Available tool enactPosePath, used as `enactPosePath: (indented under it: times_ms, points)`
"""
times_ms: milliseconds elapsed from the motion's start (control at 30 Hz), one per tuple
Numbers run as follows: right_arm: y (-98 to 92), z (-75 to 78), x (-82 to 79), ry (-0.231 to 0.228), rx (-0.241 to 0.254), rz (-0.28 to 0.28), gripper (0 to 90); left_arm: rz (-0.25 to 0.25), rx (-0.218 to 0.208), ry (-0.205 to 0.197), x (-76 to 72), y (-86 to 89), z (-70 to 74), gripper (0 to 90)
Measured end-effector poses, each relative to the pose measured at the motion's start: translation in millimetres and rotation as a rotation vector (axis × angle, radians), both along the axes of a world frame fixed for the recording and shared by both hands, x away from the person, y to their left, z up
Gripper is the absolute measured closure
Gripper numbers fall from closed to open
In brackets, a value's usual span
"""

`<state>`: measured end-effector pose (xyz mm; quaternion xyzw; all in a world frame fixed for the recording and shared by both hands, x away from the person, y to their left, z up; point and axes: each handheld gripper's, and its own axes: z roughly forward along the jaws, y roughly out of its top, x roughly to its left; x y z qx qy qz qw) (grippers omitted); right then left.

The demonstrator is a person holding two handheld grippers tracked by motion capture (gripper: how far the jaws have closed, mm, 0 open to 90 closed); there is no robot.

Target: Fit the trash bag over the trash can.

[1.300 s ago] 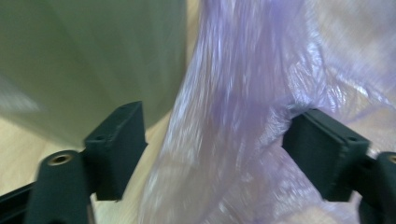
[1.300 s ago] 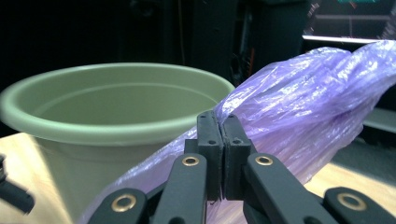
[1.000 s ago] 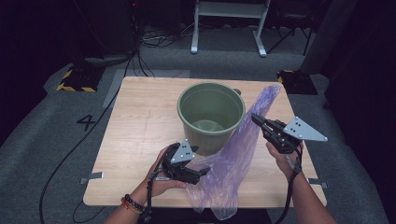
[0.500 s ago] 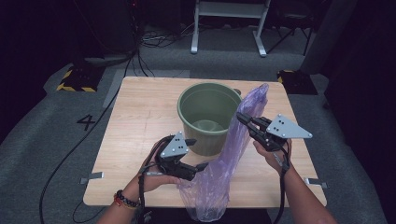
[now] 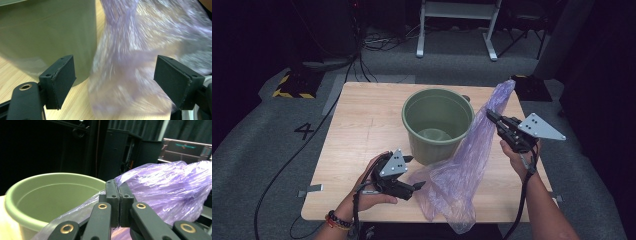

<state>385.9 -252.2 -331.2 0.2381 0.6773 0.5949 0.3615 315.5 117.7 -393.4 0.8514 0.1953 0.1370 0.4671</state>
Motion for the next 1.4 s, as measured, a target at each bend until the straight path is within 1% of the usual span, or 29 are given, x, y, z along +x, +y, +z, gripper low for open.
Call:
enactPosePath:
  times_ms: [67, 167, 267, 333, 367, 433, 467, 500, 533, 567, 633, 700, 833, 867, 933, 1033, 1067, 1100, 1133, 1233, 1333, 1400]
  points:
    - [-7.4, 0.6, 2.2, -0.001, 0.012, -0.026, 89.7, 0.013, -0.009, 0.002, 0.4, 4.4, -0.1, 17.1]
    - [-17.7, -0.4, 7.0, 0.004, 0.028, -0.057, 89.7, 0.033, 0.023, -0.012, 1.1, 11.5, -0.8, 16.2]
    - [-26.1, -3.0, 12.7, 0.017, 0.039, -0.081, 89.8, 0.063, 0.018, -0.017, 5.5, 22.4, -1.6, 16.2]
    - [-29.2, -4.0, 15.5, 0.024, 0.043, -0.095, 89.8, 0.087, 0.000, -0.014, 10.2, 30.7, -1.9, 16.0]
    - [-30.6, -4.5, 17.0, 0.029, 0.048, -0.096, 89.8, 0.102, -0.020, -0.005, 13.5, 35.1, -1.7, 16.0]
    - [-30.6, -4.9, 18.6, 0.033, 0.048, -0.097, 89.8, 0.123, -0.031, -0.007, 16.5, 37.5, 0.3, 16.1]
    - [-29.6, -4.7, 18.7, 0.032, 0.046, -0.091, 89.8, 0.125, -0.047, -0.010, 17.7, 37.2, 3.1, 16.1]
    - [-27.0, -3.8, 18.4, 0.028, 0.039, -0.084, 89.8, 0.115, -0.069, -0.008, 18.1, 35.6, 6.0, 16.1]
    - [-24.5, -2.6, 18.1, 0.023, 0.036, -0.073, 89.8, 0.098, -0.088, -0.010, 18.1, 31.8, 10.0, 16.1]
    - [-20.3, -0.8, 17.2, 0.017, 0.032, -0.055, 89.8, 0.088, -0.097, -0.012, 17.9, 28.6, 12.4, 16.1]
    - [-14.5, 2.0, 16.1, 0.008, 0.018, -0.040, 89.8, 0.080, -0.113, -0.013, 18.6, 20.0, 18.1, 16.6]
    - [-5.4, 5.3, 14.6, -0.001, 0.006, -0.008, 89.8, 0.065, -0.141, 0.009, 19.6, 7.7, 23.0, 18.2]
    - [14.2, 10.6, 10.2, -0.023, -0.031, 0.072, 89.7, 0.038, -0.141, -0.007, 16.5, -16.3, 28.8, 18.9]
    - [19.1, 11.9, 9.2, -0.027, -0.047, 0.087, 89.7, 0.040, -0.140, -0.007, 16.3, -22.2, 29.5, 18.9]
    - [28.5, 14.8, 7.3, -0.033, -0.063, 0.126, 89.7, 0.043, -0.142, -0.006, 16.6, -28.9, 29.7, 18.6]
    - [42.2, 20.2, 4.7, -0.041, -0.084, 0.175, 89.7, 0.050, -0.124, -0.018, 18.2, -39.5, 29.0, 18.6]
    - [48.1, 22.7, 3.2, -0.045, -0.091, 0.195, 89.7, 0.048, -0.126, -0.011, 18.1, -42.5, 28.4, 18.7]
    - [52.8, 24.7, 1.9, -0.048, -0.096, 0.212, 89.7, 0.046, -0.122, -0.014, 18.0, -46.2, 27.8, 18.7]
    - [58.6, 27.3, 0.2, -0.053, -0.105, 0.232, 89.7, 0.048, -0.124, -0.014, 17.4, -48.5, 27.3, 18.6]
    - [71.0, 31.8, -4.5, -0.060, -0.113, 0.279, 89.7, 0.049, -0.129, -0.015, 15.9, -54.6, 25.7, 18.5]
    - [83.3, 34.9, -9.2, -0.068, -0.126, 0.315, 89.7, 0.029, -0.148, -0.006, 15.2, -57.1, 24.4, 18.1]
    - [92.0, 37.1, -11.4, -0.063, -0.124, 0.346, 89.7, 0.021, -0.157, -0.006, 13.6, -59.4, 24.4, 17.1]
